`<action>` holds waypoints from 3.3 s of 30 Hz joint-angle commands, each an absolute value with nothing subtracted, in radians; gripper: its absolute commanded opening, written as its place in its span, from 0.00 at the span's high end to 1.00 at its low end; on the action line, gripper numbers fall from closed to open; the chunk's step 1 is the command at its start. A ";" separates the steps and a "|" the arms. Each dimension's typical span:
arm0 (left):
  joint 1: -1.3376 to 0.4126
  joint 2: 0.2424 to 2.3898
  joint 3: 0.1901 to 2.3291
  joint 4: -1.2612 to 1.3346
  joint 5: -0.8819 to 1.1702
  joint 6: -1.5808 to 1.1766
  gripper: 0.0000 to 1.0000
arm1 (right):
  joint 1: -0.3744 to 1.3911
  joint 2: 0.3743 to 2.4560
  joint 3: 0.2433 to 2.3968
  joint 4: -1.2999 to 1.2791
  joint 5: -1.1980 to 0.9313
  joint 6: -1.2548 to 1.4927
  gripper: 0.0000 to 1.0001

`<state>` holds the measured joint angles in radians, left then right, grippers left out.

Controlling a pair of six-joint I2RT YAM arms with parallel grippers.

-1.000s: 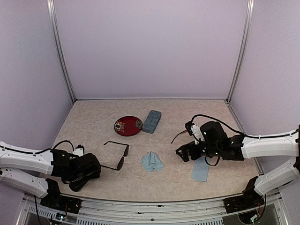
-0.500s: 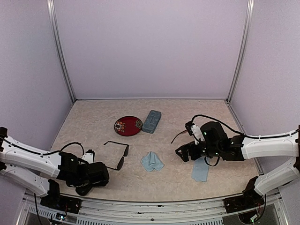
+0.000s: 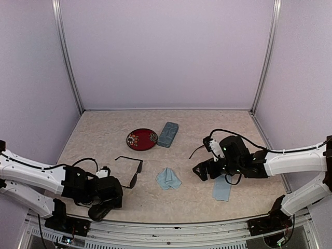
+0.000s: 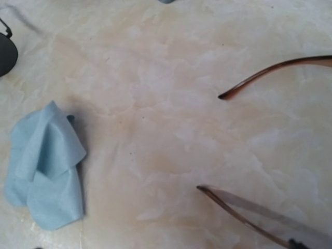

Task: Organize the sunglasses
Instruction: Move the sunglasses case to the center of the board.

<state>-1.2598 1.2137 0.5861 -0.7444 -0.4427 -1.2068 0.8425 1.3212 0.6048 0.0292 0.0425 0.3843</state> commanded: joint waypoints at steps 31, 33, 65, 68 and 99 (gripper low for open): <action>-1.382 1.381 0.651 -0.634 -0.348 -1.163 0.33 | 0.878 1.358 0.604 0.062 0.052 0.418 0.00; -1.410 1.432 0.690 -0.616 -0.345 -1.158 0.38 | 0.880 1.354 0.604 0.054 0.056 0.419 0.00; -1.283 2.038 1.336 -0.330 -0.287 -0.698 0.30 | 0.829 1.277 0.635 -0.101 0.019 0.437 0.00; -1.284 2.041 1.330 -0.313 -0.284 -0.698 0.20 | 0.829 1.280 0.629 -0.098 0.009 0.440 0.00; -1.341 1.783 1.014 0.007 -0.110 -0.650 0.09 | 0.878 1.245 0.555 -0.077 -0.050 0.523 0.00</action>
<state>-1.3449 1.8538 1.0531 -0.0673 -0.1120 -0.6857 0.8448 1.2655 0.5640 -0.0925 -0.0357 0.5133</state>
